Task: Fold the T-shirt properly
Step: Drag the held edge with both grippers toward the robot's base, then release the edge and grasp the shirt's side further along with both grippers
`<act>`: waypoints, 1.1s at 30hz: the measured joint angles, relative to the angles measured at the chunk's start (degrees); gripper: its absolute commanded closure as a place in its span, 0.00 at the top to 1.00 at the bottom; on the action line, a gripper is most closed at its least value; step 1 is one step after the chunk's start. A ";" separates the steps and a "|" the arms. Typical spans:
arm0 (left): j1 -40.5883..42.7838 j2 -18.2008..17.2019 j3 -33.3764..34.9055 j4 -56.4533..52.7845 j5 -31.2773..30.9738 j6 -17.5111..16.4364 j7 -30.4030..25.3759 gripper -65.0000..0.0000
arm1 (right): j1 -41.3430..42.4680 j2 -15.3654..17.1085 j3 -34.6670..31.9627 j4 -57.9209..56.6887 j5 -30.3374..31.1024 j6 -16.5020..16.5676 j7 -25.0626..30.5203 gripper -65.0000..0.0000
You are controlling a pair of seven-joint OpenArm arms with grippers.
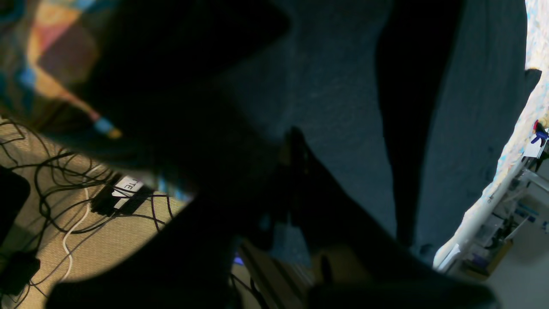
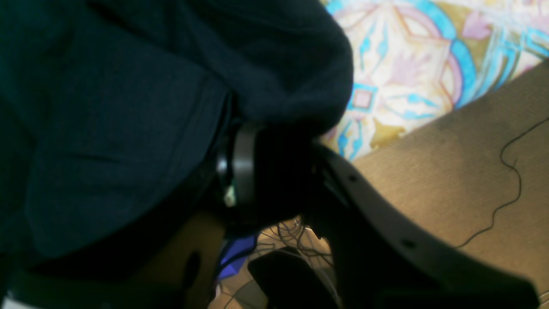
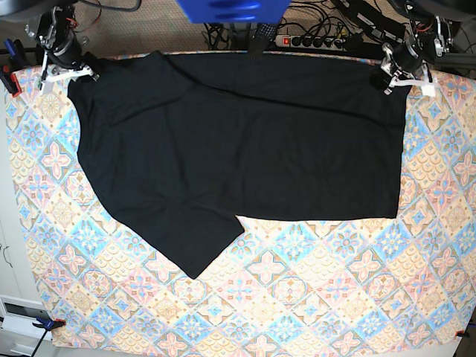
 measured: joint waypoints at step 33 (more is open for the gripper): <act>-2.23 -3.21 -12.76 8.63 -1.88 0.94 7.26 0.55 | -0.57 0.42 8.61 13.18 -0.35 -0.24 -9.42 0.89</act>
